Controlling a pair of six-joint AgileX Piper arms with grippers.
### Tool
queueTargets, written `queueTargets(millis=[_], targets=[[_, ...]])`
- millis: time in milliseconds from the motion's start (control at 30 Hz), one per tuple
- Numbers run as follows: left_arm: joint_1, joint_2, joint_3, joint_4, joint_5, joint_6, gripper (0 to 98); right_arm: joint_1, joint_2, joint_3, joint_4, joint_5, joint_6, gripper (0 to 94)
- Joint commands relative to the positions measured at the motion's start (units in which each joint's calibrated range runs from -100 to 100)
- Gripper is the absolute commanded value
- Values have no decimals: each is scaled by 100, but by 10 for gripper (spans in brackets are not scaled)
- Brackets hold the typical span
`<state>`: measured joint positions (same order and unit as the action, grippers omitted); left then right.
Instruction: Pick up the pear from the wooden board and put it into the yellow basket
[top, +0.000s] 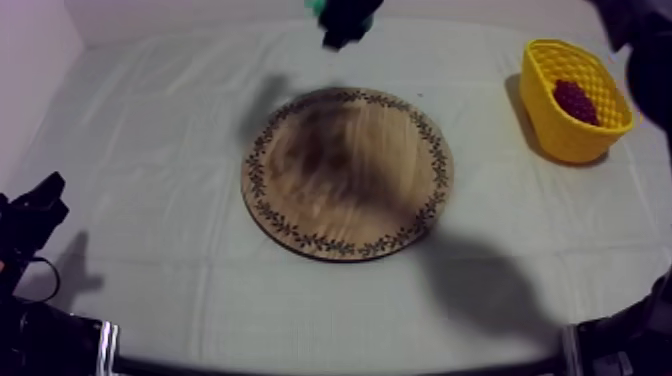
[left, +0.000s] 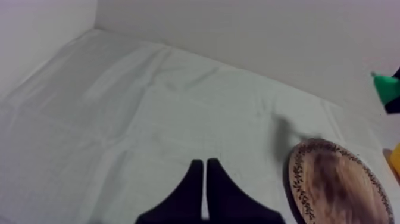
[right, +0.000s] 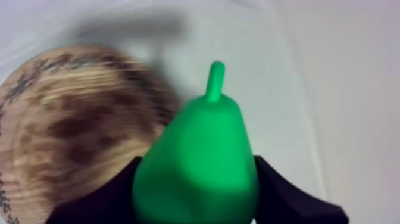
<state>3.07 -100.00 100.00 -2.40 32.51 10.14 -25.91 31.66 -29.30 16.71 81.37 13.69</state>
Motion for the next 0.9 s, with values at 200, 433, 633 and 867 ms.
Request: queueTargets(millis=[200,433,633,867], targets=[[1,0,0,-2,-1,-1,1,1064,-1002,509,94,-58,-708,362],[1,0,0,-2,-1,-1,1,1976,-1615,1353,268,-467,-1187,356],[1,0,0,-2,-1,-1,1,2580,-1978,2344,326,-770,-1409,356],[1,0,0,-2,-1,-1,1,2995,-2158,3709,413,-1156,-1448,348]])
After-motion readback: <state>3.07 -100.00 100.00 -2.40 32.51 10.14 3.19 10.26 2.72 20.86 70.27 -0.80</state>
